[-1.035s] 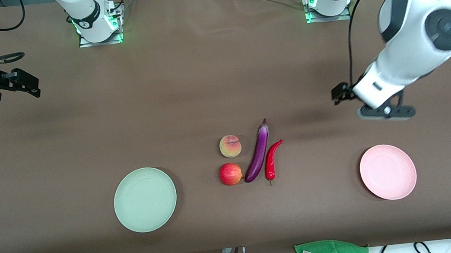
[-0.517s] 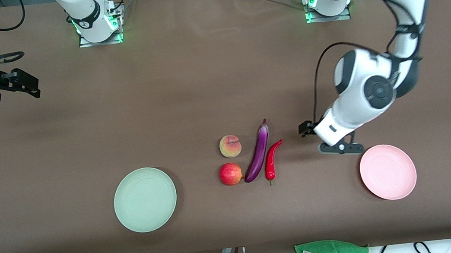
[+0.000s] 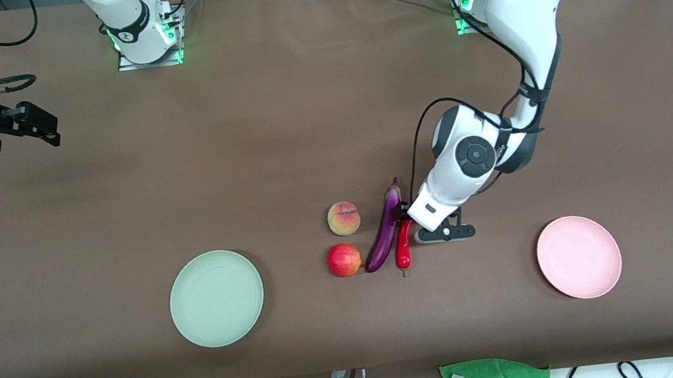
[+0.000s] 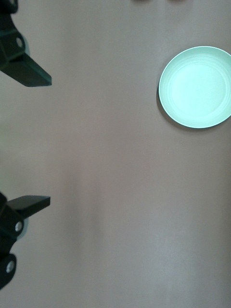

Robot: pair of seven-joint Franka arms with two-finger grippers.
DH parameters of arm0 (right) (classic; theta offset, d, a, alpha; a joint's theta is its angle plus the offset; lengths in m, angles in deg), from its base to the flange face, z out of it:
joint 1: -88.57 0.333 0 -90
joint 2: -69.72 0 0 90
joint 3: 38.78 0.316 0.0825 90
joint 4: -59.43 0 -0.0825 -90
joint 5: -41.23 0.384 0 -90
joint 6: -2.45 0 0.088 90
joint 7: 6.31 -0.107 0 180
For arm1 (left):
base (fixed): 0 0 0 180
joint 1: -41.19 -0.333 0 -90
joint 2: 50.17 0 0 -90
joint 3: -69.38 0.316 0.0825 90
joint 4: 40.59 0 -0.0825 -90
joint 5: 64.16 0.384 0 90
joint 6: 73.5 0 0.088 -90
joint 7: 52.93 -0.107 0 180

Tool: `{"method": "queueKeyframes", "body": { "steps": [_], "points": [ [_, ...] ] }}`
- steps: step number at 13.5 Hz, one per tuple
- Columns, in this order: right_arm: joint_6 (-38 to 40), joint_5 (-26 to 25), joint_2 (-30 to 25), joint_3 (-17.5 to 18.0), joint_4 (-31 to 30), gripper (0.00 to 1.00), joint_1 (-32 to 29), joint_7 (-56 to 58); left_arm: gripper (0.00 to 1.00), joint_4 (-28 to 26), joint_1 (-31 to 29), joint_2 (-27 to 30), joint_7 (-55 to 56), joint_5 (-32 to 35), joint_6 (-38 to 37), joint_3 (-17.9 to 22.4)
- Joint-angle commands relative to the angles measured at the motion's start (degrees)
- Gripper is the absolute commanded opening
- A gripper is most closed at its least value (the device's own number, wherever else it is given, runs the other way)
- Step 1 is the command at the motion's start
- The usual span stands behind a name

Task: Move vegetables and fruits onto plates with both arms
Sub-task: 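Lower the left gripper and close it around the red chili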

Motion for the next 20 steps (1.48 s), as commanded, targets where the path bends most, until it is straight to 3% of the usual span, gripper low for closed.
{"method": "queueKeyframes", "body": {
  "steps": [1, 4, 8, 20],
  "points": [
    [0.2, 0.2, 0.3, 0.0, 1.1, 1.00, 0.2, 0.1, 1.00, 6.6, 0.4, -3.5, -0.4, -0.7, -0.6, 0.7],
    [0.2, 0.3, 0.3, -0.1, 1.1, 1.00, 0.0, 0.1, 1.00, 10.5, 0.4, -6.0, -0.7, 1.5, -0.4, 0.8],
    [0.3, 0.3, 0.3, -0.1, 1.0, 1.00, 0.0, 0.1, 1.00, 11.0, 1.0, -9.7, -0.7, 4.0, 7.6, 0.8],
    [0.3, 0.1, 0.3, 0.0, 1.1, 1.00, 0.3, -0.4, 1.00, 9.1, 0.6, -9.2, 0.6, 7.1, 7.9, 0.9]
  ]
}}
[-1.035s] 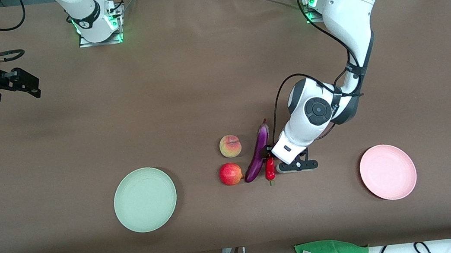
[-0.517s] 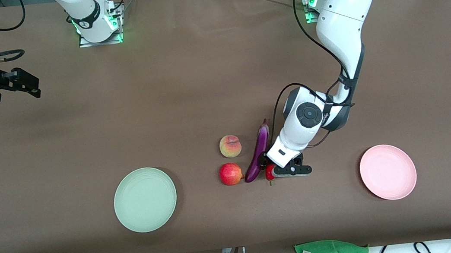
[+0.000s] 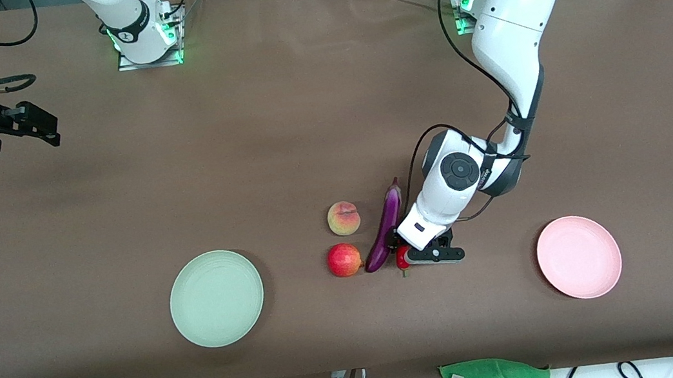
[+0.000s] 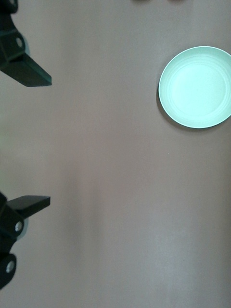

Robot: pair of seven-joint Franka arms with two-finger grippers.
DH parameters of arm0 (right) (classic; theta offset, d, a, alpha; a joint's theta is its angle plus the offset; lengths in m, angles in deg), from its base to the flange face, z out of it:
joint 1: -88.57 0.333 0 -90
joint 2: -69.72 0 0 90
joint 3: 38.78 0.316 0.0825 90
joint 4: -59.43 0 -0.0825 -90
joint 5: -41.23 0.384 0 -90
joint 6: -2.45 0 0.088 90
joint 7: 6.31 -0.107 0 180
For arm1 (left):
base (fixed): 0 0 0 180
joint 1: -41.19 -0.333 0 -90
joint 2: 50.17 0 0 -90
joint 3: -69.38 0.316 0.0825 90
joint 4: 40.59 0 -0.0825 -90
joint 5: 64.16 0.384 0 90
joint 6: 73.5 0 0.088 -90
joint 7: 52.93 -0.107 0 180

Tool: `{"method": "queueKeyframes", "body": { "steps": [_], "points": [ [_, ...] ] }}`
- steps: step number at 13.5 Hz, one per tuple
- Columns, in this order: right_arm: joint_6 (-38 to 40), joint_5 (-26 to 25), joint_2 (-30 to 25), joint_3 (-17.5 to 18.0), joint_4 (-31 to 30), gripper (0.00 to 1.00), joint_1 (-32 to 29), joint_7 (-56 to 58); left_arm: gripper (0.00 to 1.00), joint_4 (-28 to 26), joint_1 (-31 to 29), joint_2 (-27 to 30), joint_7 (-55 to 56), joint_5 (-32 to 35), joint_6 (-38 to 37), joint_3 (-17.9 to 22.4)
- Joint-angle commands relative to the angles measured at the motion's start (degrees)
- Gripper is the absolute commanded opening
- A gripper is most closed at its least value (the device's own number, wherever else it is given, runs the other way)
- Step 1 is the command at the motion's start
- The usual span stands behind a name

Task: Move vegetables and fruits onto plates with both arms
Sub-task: 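Carry the chili to the pink plate while the right gripper reaches the peach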

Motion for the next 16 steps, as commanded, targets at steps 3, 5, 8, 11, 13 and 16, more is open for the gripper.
{"method": "queueKeyframes", "body": {
  "steps": [3, 5, 8, 11, 13, 16],
  "points": [
    [0.8, 0.8, 1.1, 0.0, 0.5, 1.00, 0.2, 0.1, 0.99, -0.3, -0.2, -0.1, 0.7, 1.2, -0.2, 0.5],
    [0.7, 0.7, 5.1, 0.2, 2.4, 1.00, 0.5, 0.7, 0.90, -0.9, -0.3, 0.0, 0.5, 1.2, -0.2, 0.6],
    [0.4, -0.2, 5.3, 0.1, 3.1, 1.00, 4.9, 0.4, 0.72, -1.1, -0.1, 0.0, 0.5, 1.9, -0.2, 0.7],
    [0.1, 0.0, 10.1, 0.1, 3.1, 1.00, 7.2, 0.1, 0.34, -1.7, -0.1, 1.2, 0.8, 2.1, -0.8, 0.7],
    [-0.3, 1.7, 16.2, 0.2, 3.3, 1.00, 7.6, 0.4, 0.02, -2.4, -0.6, 1.2, 0.8, 2.1, -0.8, 0.5],
    [-8.4, 14.0, 18.9, 0.1, 3.3, 1.00, 9.6, -2.7, 0.00, -2.0, -1.5, 2.6, 0.3, 2.1, -3.1, 0.5]
  ]
}}
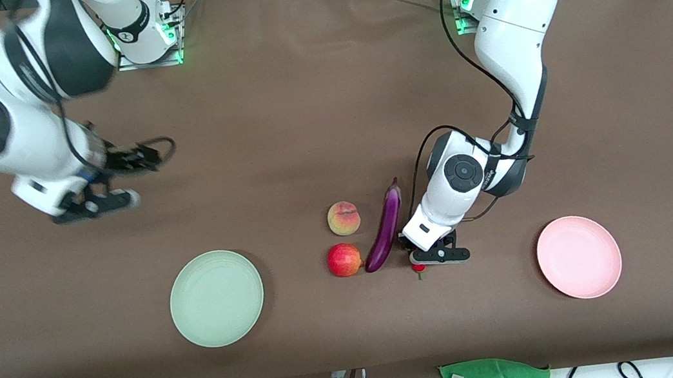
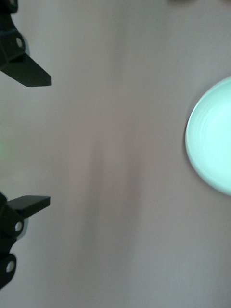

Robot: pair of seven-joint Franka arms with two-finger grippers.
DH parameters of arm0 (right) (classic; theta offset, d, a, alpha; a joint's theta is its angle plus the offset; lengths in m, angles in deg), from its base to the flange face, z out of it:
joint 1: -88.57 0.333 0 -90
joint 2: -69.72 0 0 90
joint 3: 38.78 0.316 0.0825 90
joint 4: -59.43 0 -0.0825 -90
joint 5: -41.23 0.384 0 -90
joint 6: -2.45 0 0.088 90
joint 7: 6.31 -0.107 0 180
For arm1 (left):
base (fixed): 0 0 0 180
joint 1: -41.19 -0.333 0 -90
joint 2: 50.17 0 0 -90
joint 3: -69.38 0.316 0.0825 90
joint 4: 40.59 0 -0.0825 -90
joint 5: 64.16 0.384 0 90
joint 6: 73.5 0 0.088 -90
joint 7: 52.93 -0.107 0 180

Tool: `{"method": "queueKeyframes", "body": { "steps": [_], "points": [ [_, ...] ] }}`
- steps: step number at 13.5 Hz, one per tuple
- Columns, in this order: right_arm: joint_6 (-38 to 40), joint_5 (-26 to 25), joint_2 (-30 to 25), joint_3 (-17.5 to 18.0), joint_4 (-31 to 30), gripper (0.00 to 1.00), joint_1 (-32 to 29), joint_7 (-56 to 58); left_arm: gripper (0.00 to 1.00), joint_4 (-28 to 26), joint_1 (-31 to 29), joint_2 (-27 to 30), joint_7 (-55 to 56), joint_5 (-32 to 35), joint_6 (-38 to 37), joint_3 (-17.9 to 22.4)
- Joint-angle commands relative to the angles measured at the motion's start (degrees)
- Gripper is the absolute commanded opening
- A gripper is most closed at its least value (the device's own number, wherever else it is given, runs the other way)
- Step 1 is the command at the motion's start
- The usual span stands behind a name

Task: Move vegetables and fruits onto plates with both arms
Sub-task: 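Carry the chili to the pink plate while the right gripper reaches the peach, then release the chili on the pink plate while the right gripper grasps the peach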

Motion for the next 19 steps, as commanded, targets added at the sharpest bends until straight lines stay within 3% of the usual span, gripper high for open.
{"method": "queueKeyframes", "body": {
  "steps": [1, 3, 6, 8, 10, 16, 17, 18, 19],
  "points": [
    [-4.9, 10.2, 3.3, -0.2, 2.0, 1.00, 1.9, -6.2, 0.00, -0.7, -2.1, 3.7, 0.2, 1.4, -6.1, -0.2],
    [-11.7, 10.6, 6.6, -0.2, 1.9, 1.00, 7.5, -13.0, 0.00, 2.8, -4.7, 5.4, -4.0, 1.0, -15.0, -0.2],
    [-28.2, 10.7, 16.9, -0.3, 2.8, 1.00, 15.6, -20.5, 0.00, 7.1, -9.5, 6.9, -19.2, 1.0, -25.7, 0.8],
    [-39.3, 9.9, 25.2, -0.7, 6.0, 1.00, 21.5, -32.3, 0.00, 6.9, -11.3, 7.5, -33.5, 0.4, -25.5, 6.0],
    [-41.5, 5.8, 30.0, -0.8, 9.5, 1.00, 23.0, -34.6, 0.00, 6.6, -15.0, 7.0, -43.9, -2.6, -24.9, 7.7],
    [-43.6, 3.7, 31.4, -0.8, 13.0, 1.00, 24.8, -35.0, 0.00, 6.2, -17.3, 3.9, -45.9, -2.9, -14.2, 9.2],
    [-45.3, 2.3, 31.6, -0.8, 12.8, 1.00, 25.5, -35.1, 0.04, 6.2, -17.7, 3.4, -45.9, -3.1, -14.0, 9.2],
    [-46.6, 1.9, 32.3, -0.8, 12.8, 1.00, 26.3, -35.1, 0.25, 6.1, -18.0, 3.4, -45.9, -3.1, -14.0, 9.3],
    [-48.0, 1.6, 33.0, -0.9, 12.9, 1.00, 26.3, -34.9, 0.80, 6.1, -18.4, 3.5, -45.9, -3.2, -14.0, 9.3]
  ]
}}
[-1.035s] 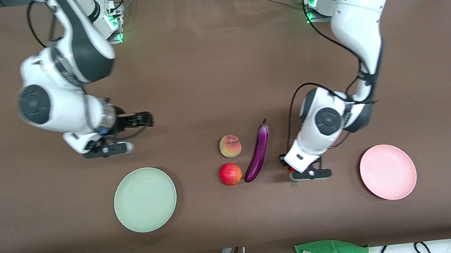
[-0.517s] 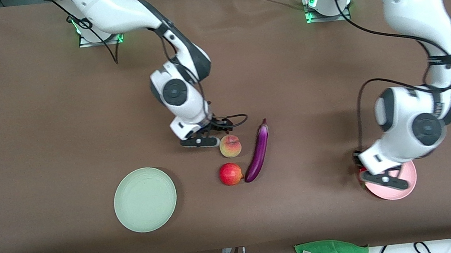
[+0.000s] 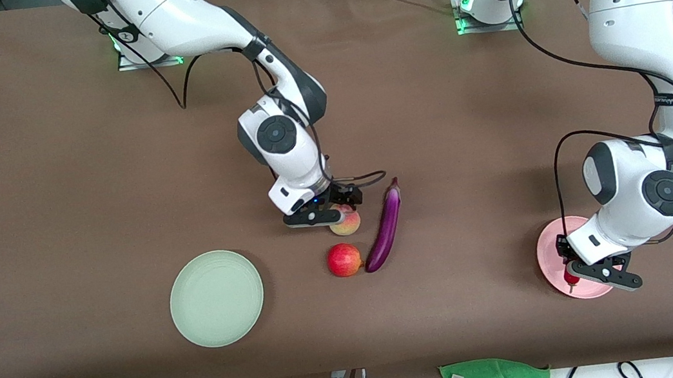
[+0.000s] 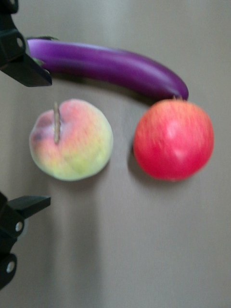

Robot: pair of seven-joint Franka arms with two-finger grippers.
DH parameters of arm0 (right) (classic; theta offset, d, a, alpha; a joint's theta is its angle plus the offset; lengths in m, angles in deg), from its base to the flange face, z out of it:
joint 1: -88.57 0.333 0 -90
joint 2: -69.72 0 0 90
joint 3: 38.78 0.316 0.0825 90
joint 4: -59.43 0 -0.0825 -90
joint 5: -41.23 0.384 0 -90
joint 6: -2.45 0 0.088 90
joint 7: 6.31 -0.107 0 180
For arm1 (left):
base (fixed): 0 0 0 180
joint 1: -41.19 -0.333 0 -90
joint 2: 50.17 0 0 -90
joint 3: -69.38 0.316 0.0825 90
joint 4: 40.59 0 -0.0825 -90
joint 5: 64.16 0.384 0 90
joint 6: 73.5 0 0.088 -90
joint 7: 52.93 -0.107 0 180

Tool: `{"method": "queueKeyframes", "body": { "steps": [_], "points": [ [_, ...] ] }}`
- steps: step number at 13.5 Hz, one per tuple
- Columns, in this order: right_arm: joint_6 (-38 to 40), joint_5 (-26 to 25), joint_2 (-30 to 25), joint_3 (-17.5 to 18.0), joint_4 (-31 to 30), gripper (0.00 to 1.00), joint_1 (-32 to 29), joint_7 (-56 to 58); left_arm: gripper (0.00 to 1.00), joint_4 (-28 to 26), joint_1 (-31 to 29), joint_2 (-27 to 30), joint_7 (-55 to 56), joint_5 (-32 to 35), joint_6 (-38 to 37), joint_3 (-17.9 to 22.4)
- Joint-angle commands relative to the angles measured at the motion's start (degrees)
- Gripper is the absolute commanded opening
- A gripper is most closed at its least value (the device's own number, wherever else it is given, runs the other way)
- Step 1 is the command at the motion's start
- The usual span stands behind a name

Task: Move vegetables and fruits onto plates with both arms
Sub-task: 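Release the chili on the pink plate while the right gripper grasps the peach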

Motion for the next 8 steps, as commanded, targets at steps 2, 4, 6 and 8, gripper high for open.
{"method": "queueKeyframes", "body": {
  "steps": [2, 4, 6, 8],
  "points": [
    [-5.6, -3.8, 3.1, -0.3, 0.6, 1.00, 1.0, -0.5, 1.00, -0.1, -1.4, 1.0, -1.6, -1.7, 0.3, 0.4],
    [-6.1, -5.3, 3.7, -0.3, 0.6, 1.00, 0.8, -0.1, 1.00, 0.0, -1.4, 1.1, -1.5, -1.8, 0.1, 0.4],
    [-6.0, -8.6, 3.8, -0.5, 0.5, 1.00, 0.9, 0.0, 1.00, 0.1, -1.3, 1.1, -1.1, -2.0, -0.1, 0.3],
    [-5.7, -8.8, 4.0, -0.5, 0.6, 1.00, 0.6, 0.0, 1.00, 0.0, -0.8, 1.4, -0.8, -4.3, -0.7, -0.1]
  ]
}}
